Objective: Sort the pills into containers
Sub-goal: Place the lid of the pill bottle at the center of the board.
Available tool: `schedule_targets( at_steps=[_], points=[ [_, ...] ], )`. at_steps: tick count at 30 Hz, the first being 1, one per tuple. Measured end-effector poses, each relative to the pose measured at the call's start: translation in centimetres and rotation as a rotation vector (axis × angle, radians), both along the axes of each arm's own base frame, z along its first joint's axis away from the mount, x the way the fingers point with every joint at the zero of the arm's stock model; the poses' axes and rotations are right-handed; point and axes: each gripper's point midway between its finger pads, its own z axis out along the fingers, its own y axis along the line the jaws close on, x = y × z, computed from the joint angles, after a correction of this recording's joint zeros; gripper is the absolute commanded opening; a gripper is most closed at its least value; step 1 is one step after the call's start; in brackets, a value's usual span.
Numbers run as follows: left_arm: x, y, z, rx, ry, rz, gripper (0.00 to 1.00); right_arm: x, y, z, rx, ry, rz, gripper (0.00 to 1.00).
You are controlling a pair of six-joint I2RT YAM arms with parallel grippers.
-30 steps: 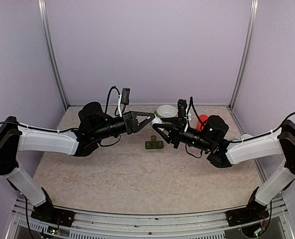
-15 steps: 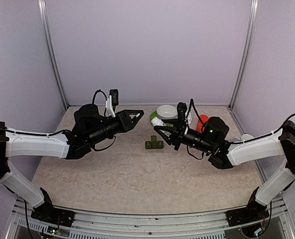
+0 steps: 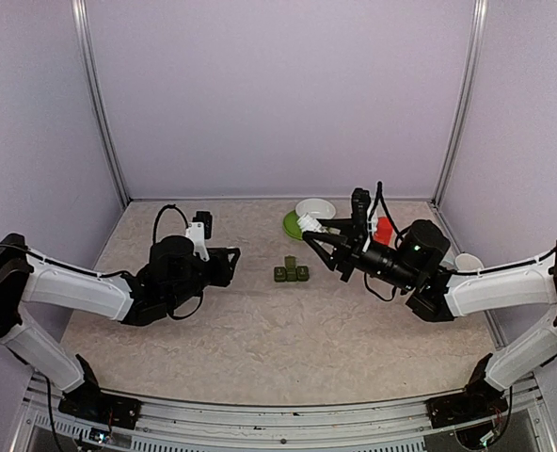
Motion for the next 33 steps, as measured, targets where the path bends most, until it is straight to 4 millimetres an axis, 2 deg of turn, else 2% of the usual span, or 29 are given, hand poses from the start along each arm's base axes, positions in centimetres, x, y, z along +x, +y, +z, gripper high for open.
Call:
schedule_targets(
  at_steps=[8,21,25,28,33],
  points=[
    [1.1,1.4,-6.8,0.208,0.041,0.081,0.33,0.0,-0.7,0.0,-0.007,-0.004,-0.025,0.17],
    [1.1,0.8,-14.0,0.322,0.098,0.032,0.31,0.6,-1.7,-1.0,-0.026,0.010,-0.065,0.17],
    [1.1,0.8,-15.5,0.330,0.121,0.010,0.31,1.1,-2.2,-1.4,-0.029,0.021,-0.080,0.16],
    [1.3,0.7,-15.7,0.314,0.122,-0.004,0.32,1.5,-2.6,-1.7,-0.028,0.035,-0.087,0.17],
    [1.5,0.5,-15.7,0.292,0.119,-0.016,0.42,2.5,-3.0,-2.5,-0.027,0.063,-0.090,0.17]
  ],
)
